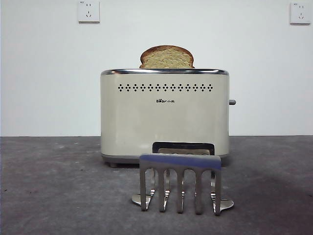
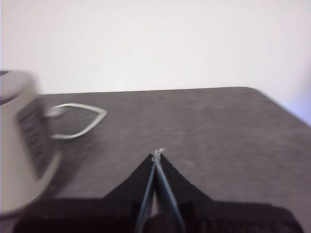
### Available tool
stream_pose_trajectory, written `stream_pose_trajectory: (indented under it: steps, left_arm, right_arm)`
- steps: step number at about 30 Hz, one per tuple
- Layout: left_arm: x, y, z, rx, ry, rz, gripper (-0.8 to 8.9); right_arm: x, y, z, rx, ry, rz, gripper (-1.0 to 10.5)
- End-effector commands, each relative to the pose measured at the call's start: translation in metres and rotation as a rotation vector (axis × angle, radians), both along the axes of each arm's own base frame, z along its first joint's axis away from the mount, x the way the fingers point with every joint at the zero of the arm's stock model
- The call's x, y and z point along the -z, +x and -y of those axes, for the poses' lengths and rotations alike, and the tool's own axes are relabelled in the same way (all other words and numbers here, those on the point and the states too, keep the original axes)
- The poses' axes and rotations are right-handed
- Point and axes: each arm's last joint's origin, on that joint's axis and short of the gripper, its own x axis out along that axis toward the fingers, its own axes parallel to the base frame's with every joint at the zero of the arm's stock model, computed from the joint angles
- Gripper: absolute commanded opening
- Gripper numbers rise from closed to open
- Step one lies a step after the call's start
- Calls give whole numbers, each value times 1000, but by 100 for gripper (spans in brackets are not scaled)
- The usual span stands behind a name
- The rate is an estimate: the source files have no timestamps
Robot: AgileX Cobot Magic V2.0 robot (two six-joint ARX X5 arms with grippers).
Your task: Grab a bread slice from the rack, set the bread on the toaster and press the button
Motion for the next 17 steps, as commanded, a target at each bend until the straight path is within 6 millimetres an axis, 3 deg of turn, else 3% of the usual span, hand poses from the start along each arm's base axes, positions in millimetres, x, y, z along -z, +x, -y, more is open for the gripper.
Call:
stream_pose_trajectory:
  steps: [1, 8, 17]
  left_arm:
    - [3, 0, 0, -1, -9, -4, -4]
    - [3, 0, 0, -1, -9, -4, -4]
    - [3, 0, 0, -1, -9, -4, -4]
  right_arm:
    - [15, 1, -2, -59, -11, 8, 0]
    - [42, 2, -3, -94, -13, -33, 1]
    - [46, 1, -3, -99, -40, -71, 1]
